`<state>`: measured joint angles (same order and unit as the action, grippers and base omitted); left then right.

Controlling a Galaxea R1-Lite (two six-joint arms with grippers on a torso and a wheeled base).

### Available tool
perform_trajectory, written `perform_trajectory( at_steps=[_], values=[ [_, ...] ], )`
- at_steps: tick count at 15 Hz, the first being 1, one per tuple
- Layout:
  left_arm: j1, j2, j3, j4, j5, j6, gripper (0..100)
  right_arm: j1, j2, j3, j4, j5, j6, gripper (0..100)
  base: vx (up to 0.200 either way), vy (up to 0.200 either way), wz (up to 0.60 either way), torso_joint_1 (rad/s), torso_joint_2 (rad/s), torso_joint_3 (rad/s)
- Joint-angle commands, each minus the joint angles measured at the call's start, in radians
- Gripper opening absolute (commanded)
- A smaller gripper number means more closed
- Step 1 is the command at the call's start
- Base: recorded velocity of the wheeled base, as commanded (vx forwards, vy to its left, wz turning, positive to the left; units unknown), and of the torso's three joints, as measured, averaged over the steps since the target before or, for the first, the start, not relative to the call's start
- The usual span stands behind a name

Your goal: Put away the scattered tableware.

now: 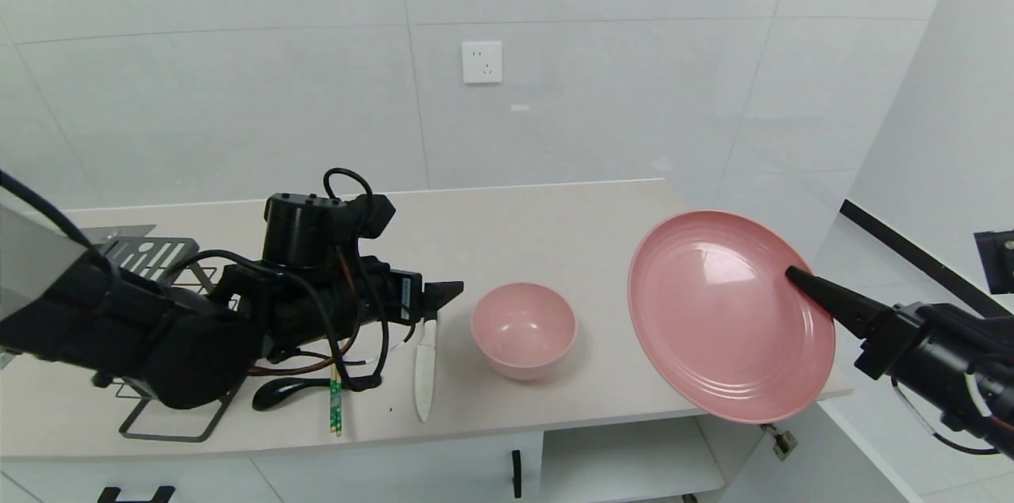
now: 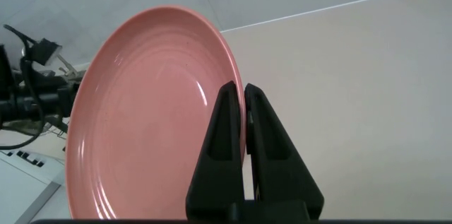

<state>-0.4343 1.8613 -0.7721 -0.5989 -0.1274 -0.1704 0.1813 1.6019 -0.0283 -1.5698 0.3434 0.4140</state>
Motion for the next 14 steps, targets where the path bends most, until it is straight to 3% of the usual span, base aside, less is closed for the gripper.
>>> perform_trajectory(
  at_steps=[1,4,9,14],
  values=[
    [-0.008,0.121,-0.022,-0.067,-0.012,-0.003,100,0.000,0.009,0.001,-0.001,0.000,0.000,0,0.000,0.000,0.00,0.000,0.00,0.000],
    [-0.027,0.176,-0.026,-0.136,-0.012,-0.004,100,0.000,0.012,0.001,-0.001,0.000,-0.001,0,0.000,0.000,0.00,0.000,0.00,0.000],
    [-0.057,0.210,-0.062,-0.124,-0.006,-0.064,100,0.001,0.012,0.001,-0.001,0.002,-0.001,0,0.000,0.000,0.00,0.000,0.00,0.000],
    [-0.098,0.363,-0.156,-0.127,-0.004,-0.073,100,0.001,0.012,0.001,-0.001,0.002,-0.001,0,0.000,0.000,0.00,0.000,0.00,0.000]
  ],
)
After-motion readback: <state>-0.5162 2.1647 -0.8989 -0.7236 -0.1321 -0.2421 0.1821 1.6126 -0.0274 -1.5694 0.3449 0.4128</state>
